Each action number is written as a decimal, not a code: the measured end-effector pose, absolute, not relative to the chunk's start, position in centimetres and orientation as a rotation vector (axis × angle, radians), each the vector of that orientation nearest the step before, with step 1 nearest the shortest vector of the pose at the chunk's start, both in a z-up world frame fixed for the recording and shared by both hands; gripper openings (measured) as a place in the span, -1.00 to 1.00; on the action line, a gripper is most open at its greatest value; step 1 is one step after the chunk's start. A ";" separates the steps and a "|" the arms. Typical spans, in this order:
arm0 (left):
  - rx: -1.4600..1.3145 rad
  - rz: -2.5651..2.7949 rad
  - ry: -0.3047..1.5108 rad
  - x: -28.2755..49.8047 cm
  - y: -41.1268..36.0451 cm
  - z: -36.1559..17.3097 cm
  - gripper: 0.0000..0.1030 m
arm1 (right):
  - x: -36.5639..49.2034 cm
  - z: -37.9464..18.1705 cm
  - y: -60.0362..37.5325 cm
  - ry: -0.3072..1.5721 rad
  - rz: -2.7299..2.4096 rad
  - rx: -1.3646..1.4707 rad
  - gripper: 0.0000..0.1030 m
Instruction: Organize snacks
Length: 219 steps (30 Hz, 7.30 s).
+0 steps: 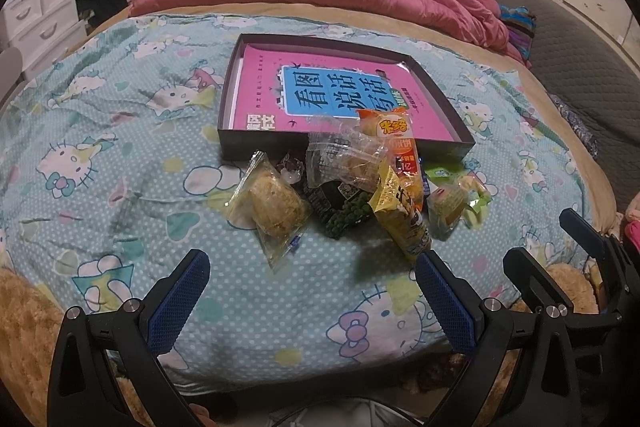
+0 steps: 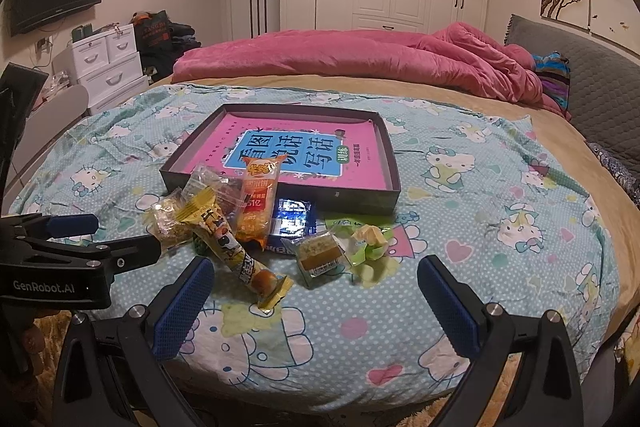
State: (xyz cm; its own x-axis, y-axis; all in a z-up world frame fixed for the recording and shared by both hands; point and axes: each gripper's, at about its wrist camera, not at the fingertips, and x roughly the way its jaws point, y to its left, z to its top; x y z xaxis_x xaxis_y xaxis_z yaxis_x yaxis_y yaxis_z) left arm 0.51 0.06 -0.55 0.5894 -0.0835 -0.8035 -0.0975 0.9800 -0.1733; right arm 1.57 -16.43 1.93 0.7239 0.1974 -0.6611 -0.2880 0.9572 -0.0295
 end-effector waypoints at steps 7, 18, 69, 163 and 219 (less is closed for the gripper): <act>-0.214 0.011 0.948 0.7 0.4 -0.7 0.98 | 1.8 1.8 -15.9 0.714 0.276 -0.147 0.99; -0.239 0.036 0.967 1.3 1.4 -1.5 0.98 | 2.5 1.4 -15.0 0.718 0.285 -0.154 0.99; -0.263 -0.043 1.073 9.9 3.2 -7.0 -0.17 | 6.9 -4.3 -9.8 0.843 0.577 -0.277 -0.53; -0.335 -0.091 0.948 17.3 5.8 -3.6 -0.04 | 18.1 -0.6 -19.3 0.771 0.287 0.100 -0.18; -0.335 -0.242 0.902 10.6 3.9 0.3 0.50 | 13.6 2.0 -18.3 0.694 0.323 0.006 0.33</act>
